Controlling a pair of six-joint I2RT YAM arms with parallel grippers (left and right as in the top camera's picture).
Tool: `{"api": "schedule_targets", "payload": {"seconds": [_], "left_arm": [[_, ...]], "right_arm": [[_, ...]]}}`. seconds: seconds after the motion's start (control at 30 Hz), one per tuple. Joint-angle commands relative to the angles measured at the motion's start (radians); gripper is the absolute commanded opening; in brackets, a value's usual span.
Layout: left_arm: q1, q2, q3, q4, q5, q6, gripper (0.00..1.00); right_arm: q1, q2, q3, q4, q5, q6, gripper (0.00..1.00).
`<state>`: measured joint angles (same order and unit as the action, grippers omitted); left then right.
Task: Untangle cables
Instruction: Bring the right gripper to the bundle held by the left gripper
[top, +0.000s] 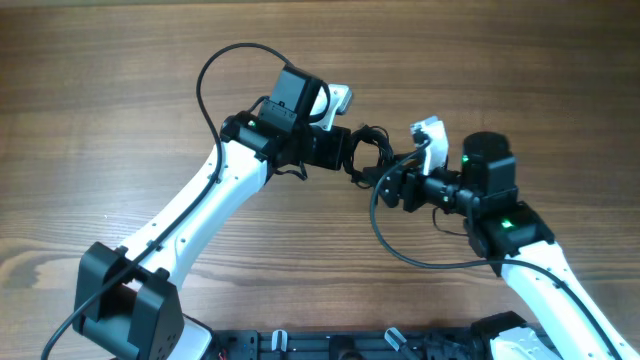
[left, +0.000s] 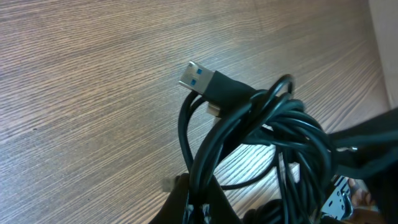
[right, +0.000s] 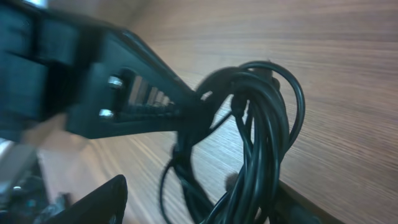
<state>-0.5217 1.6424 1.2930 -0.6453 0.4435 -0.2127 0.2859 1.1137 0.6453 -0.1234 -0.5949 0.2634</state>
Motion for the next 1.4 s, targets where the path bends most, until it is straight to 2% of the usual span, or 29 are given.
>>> {"api": "schedule_targets", "payload": {"seconds": [0.0,0.07,0.1,0.2,0.37,0.47,0.53,0.7,0.77,0.9,0.97,1.03,1.1,1.23,1.37], "left_arm": [[-0.038,-0.027,-0.004,0.007,0.037,-0.005,0.04],[-0.044,-0.027,-0.004,0.007,0.027,-0.005,0.04],[-0.044,-0.027,-0.004,0.006,0.011,-0.005,0.04],[-0.043,-0.027,-0.004,-0.002,-0.098,-0.022,0.04],[-0.017,-0.027,-0.004,-0.035,-0.388,-0.250,0.04],[0.011,-0.027,-0.004,-0.035,-0.412,-0.343,0.04],[0.027,-0.027,-0.005,-0.036,-0.411,-0.377,0.04],[0.036,-0.027,-0.005,-0.028,-0.365,-0.370,0.04],[0.030,-0.027,-0.005,-0.004,-0.253,-0.317,0.04],[-0.003,-0.027,-0.005,0.083,0.202,0.010,0.04],[-0.020,-0.027,-0.005,0.074,0.374,0.174,0.04],[-0.032,-0.027,-0.005,0.014,0.461,0.337,0.04],[-0.035,-0.027,-0.005,-0.045,0.477,0.420,0.04],[-0.036,-0.027,-0.005,-0.130,0.552,0.539,0.04],[-0.036,-0.027,-0.005,-0.136,0.713,0.655,0.04]], "right_arm": [[0.064,0.042,0.018,0.014,0.259,-0.027,0.38],[0.081,0.048,0.018,0.027,0.258,-0.015,0.13],[0.085,0.048,0.018,0.033,0.259,0.006,0.05],[0.085,0.042,0.018,0.040,0.259,0.066,0.05],[0.075,-0.025,0.018,0.013,0.190,0.135,0.04],[0.056,-0.092,0.018,0.002,0.109,0.146,0.04],[0.038,-0.137,0.018,-0.005,0.081,0.222,0.04],[-0.002,-0.202,0.018,0.014,0.032,0.406,0.04],[-0.002,-0.200,0.018,0.022,0.018,0.440,0.04],[-0.004,-0.157,0.018,0.031,0.039,0.458,0.04],[-0.014,-0.131,0.018,0.051,0.084,0.505,0.04],[-0.047,-0.107,0.018,0.095,0.097,0.544,0.04],[-0.083,-0.093,0.018,0.136,0.082,0.595,0.04],[-0.156,-0.053,0.018,0.249,-0.045,0.697,0.04],[-0.162,0.006,0.017,0.263,-0.049,0.699,0.04]]}}
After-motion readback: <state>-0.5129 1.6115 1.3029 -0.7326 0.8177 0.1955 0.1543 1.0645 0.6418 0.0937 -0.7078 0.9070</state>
